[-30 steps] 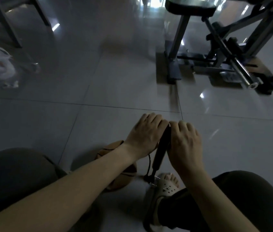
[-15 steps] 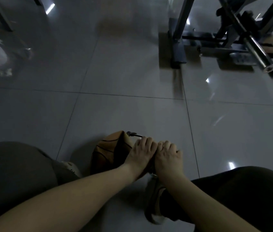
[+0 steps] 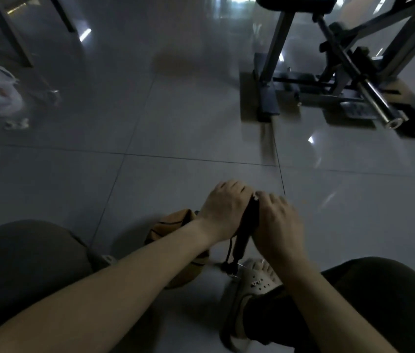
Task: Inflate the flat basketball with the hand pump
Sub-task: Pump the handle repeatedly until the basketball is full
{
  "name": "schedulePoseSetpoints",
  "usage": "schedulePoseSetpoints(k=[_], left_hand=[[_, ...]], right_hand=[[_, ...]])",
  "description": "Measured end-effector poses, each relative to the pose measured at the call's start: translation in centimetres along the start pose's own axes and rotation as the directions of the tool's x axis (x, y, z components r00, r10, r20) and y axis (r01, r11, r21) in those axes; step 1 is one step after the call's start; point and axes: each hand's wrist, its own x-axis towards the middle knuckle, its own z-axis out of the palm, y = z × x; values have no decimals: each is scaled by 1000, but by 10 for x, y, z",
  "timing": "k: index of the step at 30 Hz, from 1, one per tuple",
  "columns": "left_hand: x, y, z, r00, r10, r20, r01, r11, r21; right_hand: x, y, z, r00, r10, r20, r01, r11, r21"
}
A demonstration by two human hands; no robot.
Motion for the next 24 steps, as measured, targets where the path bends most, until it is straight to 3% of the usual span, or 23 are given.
schedulePoseSetpoints(k=[2,4,8,13,19,24], left_hand=[[12,2,-23,994,33,-100,-36,999,-27],[12,6,-27,992,13,-128,-18,999,-43],[-15,8,20,999,-46,-18,46,999,21],[-45,2,77,989,-110,97,95,985,142],[-64,4,105,968,-122,219,87,983,164],[-58,12,106,933,-114,342,82,991,107]], right_hand=[[8,2,-22,983,-21,-183,21,1000,-1],[11,2,-26,980,-3,-198,3,1000,2],[0,-1,10,994,31,109,-17,992,-125],[-18,-6,44,938,44,345,14,986,-164],[-27,-5,70,835,57,547,79,972,-221],[-28,6,65,788,85,609,42,981,-191]])
